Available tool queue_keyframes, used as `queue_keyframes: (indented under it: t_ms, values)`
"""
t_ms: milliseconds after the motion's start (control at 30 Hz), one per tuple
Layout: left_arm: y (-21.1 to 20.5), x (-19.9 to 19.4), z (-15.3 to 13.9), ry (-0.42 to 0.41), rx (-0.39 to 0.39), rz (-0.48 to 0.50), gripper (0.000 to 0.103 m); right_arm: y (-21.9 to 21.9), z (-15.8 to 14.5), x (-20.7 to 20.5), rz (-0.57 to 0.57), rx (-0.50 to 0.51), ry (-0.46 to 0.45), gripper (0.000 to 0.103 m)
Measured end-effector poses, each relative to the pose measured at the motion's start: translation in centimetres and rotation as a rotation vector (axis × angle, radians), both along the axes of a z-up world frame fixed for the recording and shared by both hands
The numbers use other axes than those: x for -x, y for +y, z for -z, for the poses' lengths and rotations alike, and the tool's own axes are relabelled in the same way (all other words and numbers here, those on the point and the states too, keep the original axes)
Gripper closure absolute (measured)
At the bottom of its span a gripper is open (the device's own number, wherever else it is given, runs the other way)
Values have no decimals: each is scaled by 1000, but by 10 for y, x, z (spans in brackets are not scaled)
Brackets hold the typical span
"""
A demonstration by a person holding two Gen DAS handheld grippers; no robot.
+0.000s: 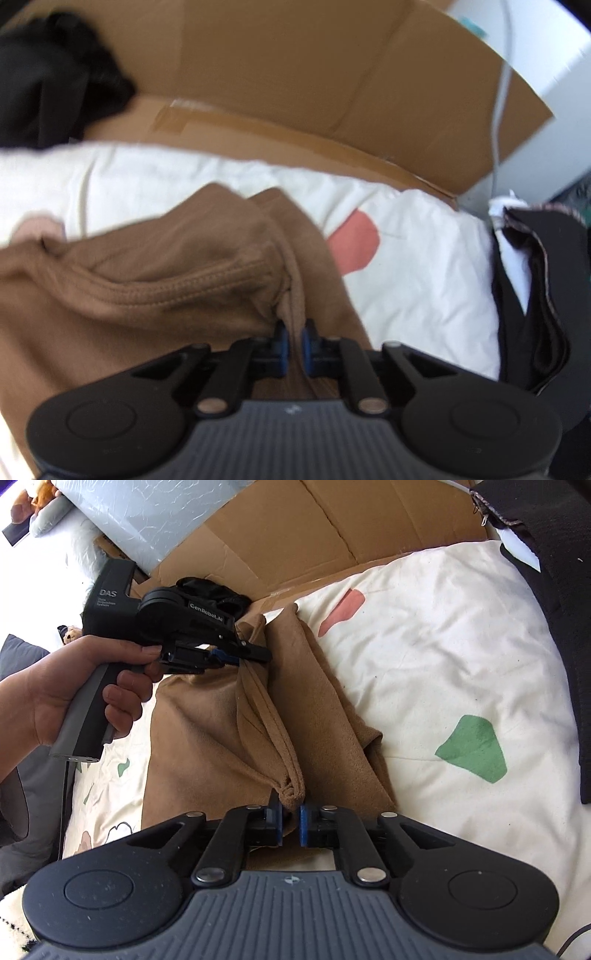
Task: Fold clothes
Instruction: 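Lower the folded end onto the shirt and open both tools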
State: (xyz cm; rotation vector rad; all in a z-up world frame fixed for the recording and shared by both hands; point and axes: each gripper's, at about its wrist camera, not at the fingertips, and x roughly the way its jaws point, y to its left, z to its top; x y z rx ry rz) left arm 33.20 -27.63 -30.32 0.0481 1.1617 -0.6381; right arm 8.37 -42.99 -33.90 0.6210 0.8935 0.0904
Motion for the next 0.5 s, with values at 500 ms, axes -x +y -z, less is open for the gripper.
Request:
queue_keyframes:
  t_ms: [500]
  values:
    - [-28, 16, -3, -65, -25, 18, 93, -13, 7, 12, 32, -16, 16, 95]
